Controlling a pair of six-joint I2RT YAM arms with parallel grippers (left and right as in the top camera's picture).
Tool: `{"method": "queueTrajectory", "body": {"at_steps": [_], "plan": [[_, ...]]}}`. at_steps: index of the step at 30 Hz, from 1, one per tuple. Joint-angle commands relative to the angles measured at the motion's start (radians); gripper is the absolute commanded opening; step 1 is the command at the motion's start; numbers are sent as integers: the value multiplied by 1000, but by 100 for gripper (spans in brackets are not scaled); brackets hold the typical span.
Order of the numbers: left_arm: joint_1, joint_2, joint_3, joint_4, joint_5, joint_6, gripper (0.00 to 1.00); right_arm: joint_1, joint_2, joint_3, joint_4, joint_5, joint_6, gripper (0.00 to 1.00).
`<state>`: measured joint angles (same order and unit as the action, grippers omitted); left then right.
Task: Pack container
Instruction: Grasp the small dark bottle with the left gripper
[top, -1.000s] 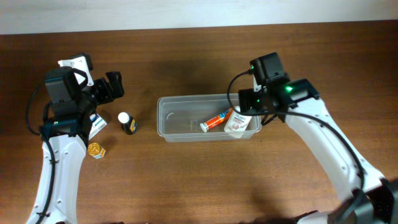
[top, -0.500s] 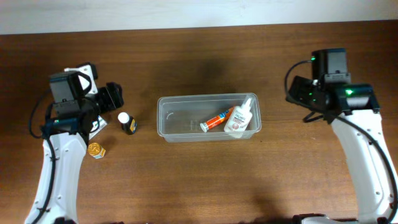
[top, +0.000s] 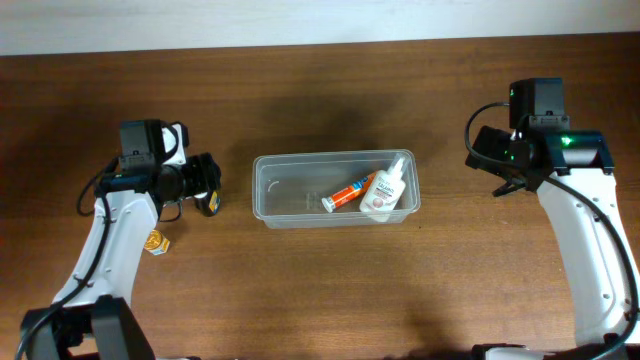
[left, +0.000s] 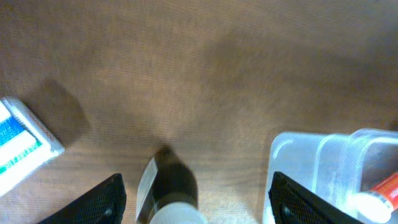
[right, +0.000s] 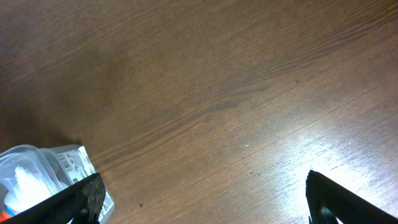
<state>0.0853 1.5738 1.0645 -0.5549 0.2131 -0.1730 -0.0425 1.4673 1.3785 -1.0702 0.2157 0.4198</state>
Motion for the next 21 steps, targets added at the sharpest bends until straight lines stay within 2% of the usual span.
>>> {"method": "queueTrajectory", "body": {"at_steps": [1, 3, 10, 16, 21], "plan": [[0, 27, 16, -30, -2, 10, 74, -4, 5, 14, -5, -6, 11, 95], [0, 29, 16, -39, -14, 10, 73, -4, 5, 14, -5, -6, 11, 95], [0, 29, 16, -76, -57, 10, 61, -4, 5, 14, -8, -6, 11, 95], [0, 29, 16, -78, -59, 10, 36, -4, 5, 14, -9, -6, 11, 95], [0, 29, 16, -77, -64, 10, 25, -4, 5, 14, -9, -6, 11, 95]]}}
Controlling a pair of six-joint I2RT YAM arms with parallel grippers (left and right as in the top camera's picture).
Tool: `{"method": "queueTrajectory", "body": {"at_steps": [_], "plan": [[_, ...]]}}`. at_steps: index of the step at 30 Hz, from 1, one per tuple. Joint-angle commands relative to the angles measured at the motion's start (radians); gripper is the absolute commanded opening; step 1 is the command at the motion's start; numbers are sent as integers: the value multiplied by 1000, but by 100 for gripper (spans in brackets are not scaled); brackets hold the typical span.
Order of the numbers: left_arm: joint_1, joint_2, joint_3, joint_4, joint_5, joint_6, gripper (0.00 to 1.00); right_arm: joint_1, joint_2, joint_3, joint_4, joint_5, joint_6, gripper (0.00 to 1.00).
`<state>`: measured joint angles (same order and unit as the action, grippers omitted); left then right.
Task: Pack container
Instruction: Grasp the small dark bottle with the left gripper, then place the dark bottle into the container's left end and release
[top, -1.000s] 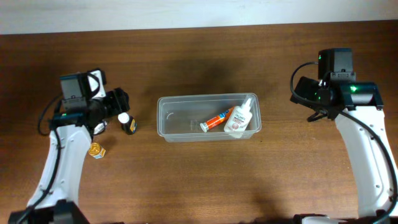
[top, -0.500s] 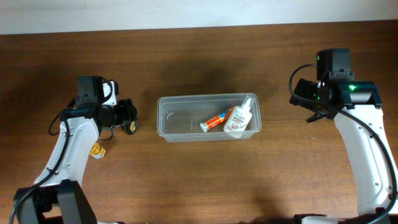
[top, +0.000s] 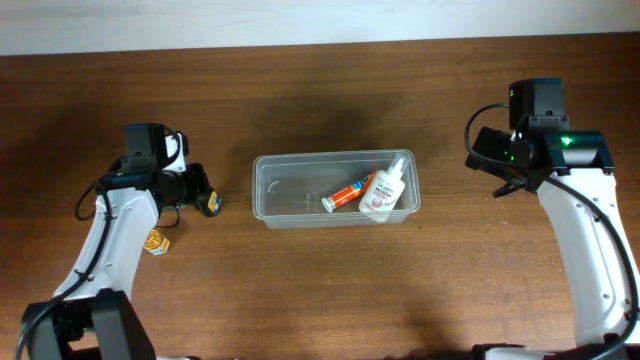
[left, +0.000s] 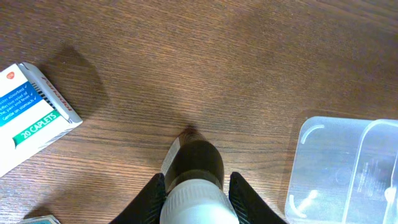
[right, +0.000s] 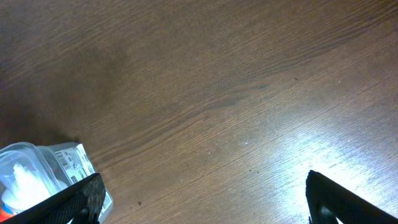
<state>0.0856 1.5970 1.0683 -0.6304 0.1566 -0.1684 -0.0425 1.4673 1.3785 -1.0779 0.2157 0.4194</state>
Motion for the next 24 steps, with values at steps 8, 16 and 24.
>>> {"method": "queueTrajectory", "body": {"at_steps": [8, 16, 24], "plan": [[-21, -5, 141, 16, -15, 5, 16, -4, 5, 14, -2, -6, 11, 95], [-200, -18, 361, -39, -27, 6, 9, -4, 5, 14, -5, -6, 11, 95], [-389, -14, 373, -41, -34, 5, 9, -4, 6, 14, -5, -5, 4, 95]]}}
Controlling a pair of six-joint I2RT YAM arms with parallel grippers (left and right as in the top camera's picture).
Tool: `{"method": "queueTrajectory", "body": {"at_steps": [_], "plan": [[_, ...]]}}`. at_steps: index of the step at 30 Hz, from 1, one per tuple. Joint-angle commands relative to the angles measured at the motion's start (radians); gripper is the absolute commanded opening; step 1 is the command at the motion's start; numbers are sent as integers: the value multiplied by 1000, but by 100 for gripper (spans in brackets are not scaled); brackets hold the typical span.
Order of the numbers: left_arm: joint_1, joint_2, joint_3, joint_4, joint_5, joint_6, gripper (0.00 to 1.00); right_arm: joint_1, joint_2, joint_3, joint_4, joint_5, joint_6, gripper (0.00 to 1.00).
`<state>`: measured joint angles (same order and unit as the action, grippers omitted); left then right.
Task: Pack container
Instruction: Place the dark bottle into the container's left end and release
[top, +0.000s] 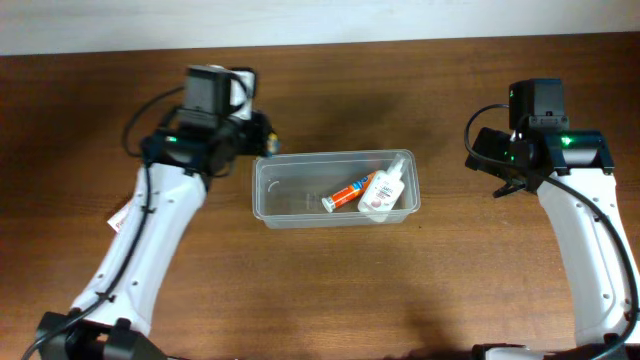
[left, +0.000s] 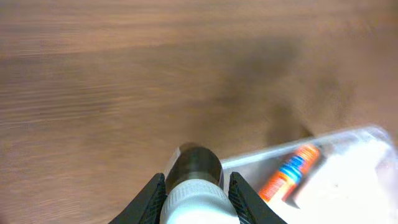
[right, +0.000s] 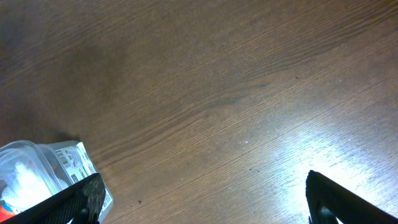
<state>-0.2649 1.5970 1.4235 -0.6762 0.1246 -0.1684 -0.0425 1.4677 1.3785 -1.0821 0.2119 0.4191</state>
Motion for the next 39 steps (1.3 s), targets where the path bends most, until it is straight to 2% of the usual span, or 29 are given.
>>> {"method": "queueTrajectory", "body": {"at_steps": [1, 12, 17, 23, 28, 29, 32, 35, 37, 39], "plan": [[-49, -13, 18, 5, -9, 5, 10, -4, 5, 14, -1, -2, 4, 95], [-108, 82, 18, -81, -18, 6, 9, -4, 5, 12, -1, -2, 5, 95], [-105, 158, 18, -81, -127, 6, 10, -4, 5, 12, -4, -1, 4, 95], [-105, 252, 18, -82, -148, 6, 11, -4, 5, 12, -5, -2, 4, 95], [-105, 282, 18, -80, -148, 6, 46, -4, 5, 12, -9, -2, 4, 95], [-105, 283, 18, -79, -148, 6, 58, -4, 5, 12, -11, -2, 4, 95], [-105, 276, 23, -69, -148, 6, 82, -4, 5, 12, -15, -2, 4, 95], [-105, 251, 62, -69, -148, 12, 87, -4, 5, 12, -21, -1, 4, 95], [-105, 219, 109, -70, -150, 49, 98, -4, 5, 12, -23, -1, 4, 95], [-105, 180, 158, -70, -174, 80, 99, -4, 5, 12, -23, -1, 4, 95]]}}
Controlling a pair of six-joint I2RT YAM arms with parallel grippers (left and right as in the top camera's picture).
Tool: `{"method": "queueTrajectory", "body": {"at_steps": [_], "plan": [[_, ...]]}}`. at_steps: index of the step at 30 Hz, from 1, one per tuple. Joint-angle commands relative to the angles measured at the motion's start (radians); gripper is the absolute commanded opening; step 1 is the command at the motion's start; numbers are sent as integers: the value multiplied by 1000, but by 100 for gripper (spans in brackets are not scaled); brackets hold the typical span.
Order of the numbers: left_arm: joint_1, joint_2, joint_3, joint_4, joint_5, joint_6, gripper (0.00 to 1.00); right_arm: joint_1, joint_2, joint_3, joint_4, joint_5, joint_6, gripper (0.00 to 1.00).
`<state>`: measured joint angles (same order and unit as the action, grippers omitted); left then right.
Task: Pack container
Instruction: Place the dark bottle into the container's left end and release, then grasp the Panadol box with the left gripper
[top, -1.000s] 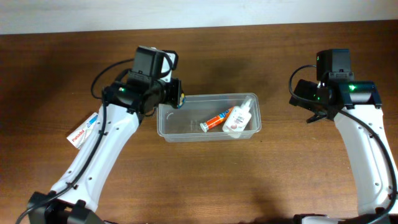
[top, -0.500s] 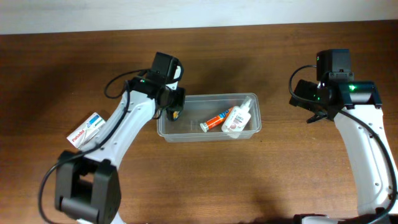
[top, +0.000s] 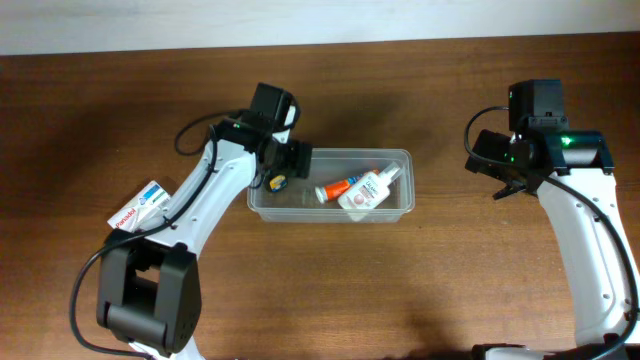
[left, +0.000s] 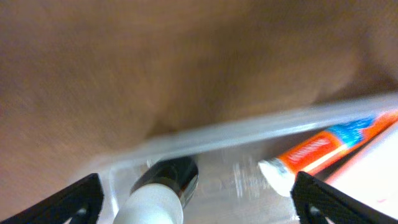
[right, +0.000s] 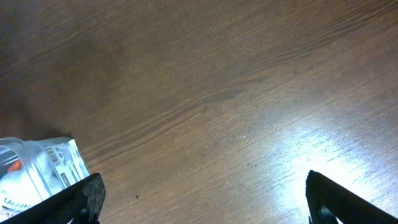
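Observation:
A clear plastic container (top: 400, 208) sits mid-table. In it lie an orange tube (top: 338, 187), a white bottle (top: 364, 190) and, at its left end, a dark bottle with a white cap (top: 277, 182). The left wrist view shows that dark bottle (left: 169, 182) lying inside the container wall (left: 249, 127), between my left gripper's (left: 196, 198) wide-open fingers, with the orange tube (left: 317, 149) to its right. From overhead, my left gripper (top: 283, 165) hangs over the container's left end. My right gripper (top: 500, 168) is open above bare wood (right: 199, 198), right of the container.
A white medicine box (top: 139, 205) lies on the table to the left, beside my left arm. Under the right wrist camera there is only brown wood, with the container's corner (right: 37, 165) at the left edge of that view.
My left gripper was shut on the dark bottle near the container's back-left corner. Now it is open and the bottle lies in the container's left end. The container has shifted slightly left.
My left gripper stood open around the dark bottle on the table left of the container. Then it was shut on the bottle, then held it by the container's back-left corner. Now the bottle lies in the container, released. The right arm stayed still.

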<state>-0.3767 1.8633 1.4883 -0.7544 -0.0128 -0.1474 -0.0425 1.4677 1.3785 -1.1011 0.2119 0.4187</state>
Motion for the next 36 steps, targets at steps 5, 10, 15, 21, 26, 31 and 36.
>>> {"method": "queueTrajectory", "body": {"at_steps": [5, 10, 15, 21, 26, 31, 36], "plan": [[32, -199, 158, 1, -210, 74, 99, -4, 5, 12, -4, 3, 4, 95], [148, -263, 158, -60, -231, 35, 99, -4, 5, 12, -3, 8, -3, 95], [332, -253, 138, -159, -169, -65, 99, -4, 5, 12, -4, 10, -21, 95], [522, -203, 76, -217, -121, -99, 99, -4, 5, 12, -3, 9, -21, 95], [629, -118, 10, -228, 7, 116, 99, -4, 5, 12, -4, 9, -21, 95], [671, -27, -28, -258, 62, 401, 99, -4, 5, 12, -3, 9, -21, 95], [678, 88, -31, -293, 58, 547, 99, -4, 5, 12, -4, 9, -21, 95]]}}
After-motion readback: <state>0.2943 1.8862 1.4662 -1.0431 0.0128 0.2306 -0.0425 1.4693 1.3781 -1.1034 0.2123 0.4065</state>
